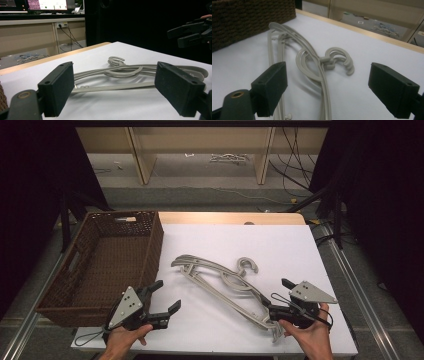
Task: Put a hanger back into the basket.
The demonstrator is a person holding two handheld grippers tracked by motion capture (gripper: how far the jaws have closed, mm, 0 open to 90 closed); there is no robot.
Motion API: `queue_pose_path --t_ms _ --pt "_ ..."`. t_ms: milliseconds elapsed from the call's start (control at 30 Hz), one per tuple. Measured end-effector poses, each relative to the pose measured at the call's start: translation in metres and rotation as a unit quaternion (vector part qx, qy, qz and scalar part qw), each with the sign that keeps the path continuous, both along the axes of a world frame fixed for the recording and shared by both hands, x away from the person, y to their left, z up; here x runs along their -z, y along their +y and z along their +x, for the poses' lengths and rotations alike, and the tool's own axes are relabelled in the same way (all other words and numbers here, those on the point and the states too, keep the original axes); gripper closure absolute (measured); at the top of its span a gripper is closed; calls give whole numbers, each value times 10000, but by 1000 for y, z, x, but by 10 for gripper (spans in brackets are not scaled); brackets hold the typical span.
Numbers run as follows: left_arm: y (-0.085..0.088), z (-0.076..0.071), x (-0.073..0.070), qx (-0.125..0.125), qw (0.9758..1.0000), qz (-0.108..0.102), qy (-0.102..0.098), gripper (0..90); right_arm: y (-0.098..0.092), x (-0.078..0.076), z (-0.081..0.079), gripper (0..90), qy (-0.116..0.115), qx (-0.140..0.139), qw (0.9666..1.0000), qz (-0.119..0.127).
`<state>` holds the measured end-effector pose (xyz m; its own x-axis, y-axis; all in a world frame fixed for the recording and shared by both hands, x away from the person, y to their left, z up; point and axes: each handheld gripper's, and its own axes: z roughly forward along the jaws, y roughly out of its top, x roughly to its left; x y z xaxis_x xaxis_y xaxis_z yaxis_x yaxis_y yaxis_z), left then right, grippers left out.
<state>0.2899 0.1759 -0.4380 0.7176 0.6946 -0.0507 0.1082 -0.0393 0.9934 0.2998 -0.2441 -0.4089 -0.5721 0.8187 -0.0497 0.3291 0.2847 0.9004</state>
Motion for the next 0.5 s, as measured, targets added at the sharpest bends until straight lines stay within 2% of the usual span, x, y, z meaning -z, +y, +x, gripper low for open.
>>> queue_pose_path --t_ms 167,267,300,333,400,433,467,500 --pt "0 1 0 -7 10000 5 5 159 5 -10 10 226 227 -247 9986 -411" --pt "0 1 0 -11 10000 2 1 159 8 -16 21 240 269 -345 9969 -649" --pt "0 1 0 -10 10000 9 7 159 10 -20 30 248 455 -452 9946 -820" --pt "0 1 0 -10 10000 15 5 159 11 -21 33 260 572 -499 9933 -874" --pt "0 1 0 -8 10000 4 3 159 12 -21 36 277 630 -550 9924 -906" --pt "0 1 0 -7 10000 10 2 159 14 -22 43 286 676 -662 9904 -1006" --pt "0 1 0 -5 10000 16 2 159 16 -22 48 298 894 -727 9875 -1076" --pt "0 1 0 -11 10000 10 5 159 16 -22 48 298 894 -727 9875 -1076"
